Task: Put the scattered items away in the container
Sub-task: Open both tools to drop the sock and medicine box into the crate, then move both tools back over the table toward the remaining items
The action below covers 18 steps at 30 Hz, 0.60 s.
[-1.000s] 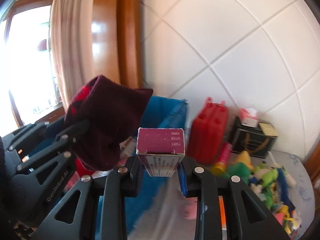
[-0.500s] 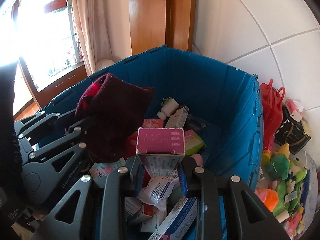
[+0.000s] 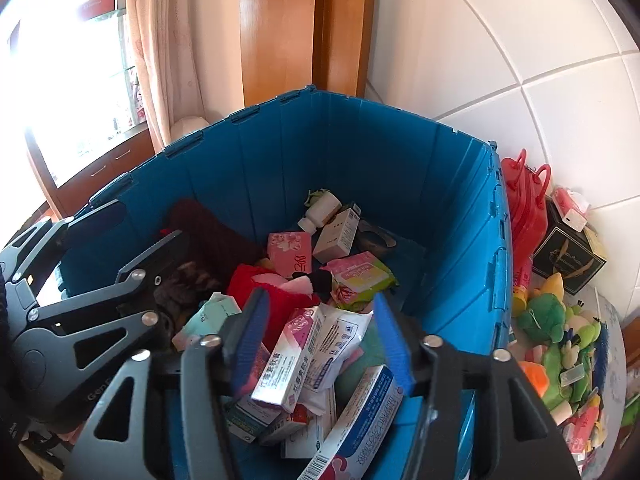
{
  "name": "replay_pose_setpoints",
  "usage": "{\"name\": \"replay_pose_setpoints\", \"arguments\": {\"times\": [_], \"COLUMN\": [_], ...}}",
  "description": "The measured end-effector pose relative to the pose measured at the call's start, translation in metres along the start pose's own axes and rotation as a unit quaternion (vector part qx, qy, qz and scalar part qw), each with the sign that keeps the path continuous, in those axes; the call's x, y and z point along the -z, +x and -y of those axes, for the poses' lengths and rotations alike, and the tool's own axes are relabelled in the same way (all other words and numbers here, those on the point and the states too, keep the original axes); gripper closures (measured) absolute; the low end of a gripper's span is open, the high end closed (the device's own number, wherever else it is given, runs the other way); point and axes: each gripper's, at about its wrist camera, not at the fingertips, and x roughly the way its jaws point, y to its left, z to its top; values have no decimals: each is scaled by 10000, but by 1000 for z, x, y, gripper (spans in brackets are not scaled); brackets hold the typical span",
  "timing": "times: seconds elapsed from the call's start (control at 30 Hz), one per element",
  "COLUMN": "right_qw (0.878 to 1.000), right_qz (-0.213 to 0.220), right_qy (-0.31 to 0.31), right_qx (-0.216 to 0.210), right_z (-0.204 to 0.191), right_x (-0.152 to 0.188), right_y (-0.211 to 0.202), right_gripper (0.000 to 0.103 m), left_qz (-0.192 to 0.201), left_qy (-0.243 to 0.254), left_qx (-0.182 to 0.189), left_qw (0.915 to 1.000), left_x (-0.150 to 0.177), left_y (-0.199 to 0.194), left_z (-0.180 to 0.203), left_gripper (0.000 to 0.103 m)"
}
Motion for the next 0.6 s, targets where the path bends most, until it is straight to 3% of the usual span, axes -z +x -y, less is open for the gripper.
{"name": "replay_pose_setpoints", "arguments": {"times": [0.1, 0.23, 0.4, 0.6], "right_qw": [10000, 9998, 9990, 9970], "right_qz": [19, 69, 187, 389], "right_qy": [43, 142, 356, 532], "right_qx": [10, 91, 172, 399], "right_z": [2, 10, 26, 45], "right_x": [5, 12, 23, 35], "right_y": [-4, -11, -25, -46], "right_gripper": [47, 31, 25, 9], "left_qz": [-30, -36, -44, 52], "left_qy": [3, 3, 64, 142], "left_qx": [7, 14, 89, 233], "left_qw": [10000, 10000, 9999, 9996], "left_x": [4, 10, 12, 12], "left_y": [-2, -8, -17, -31], "left_z": [2, 4, 11, 29], "left_gripper": [32, 22, 22, 21]}}
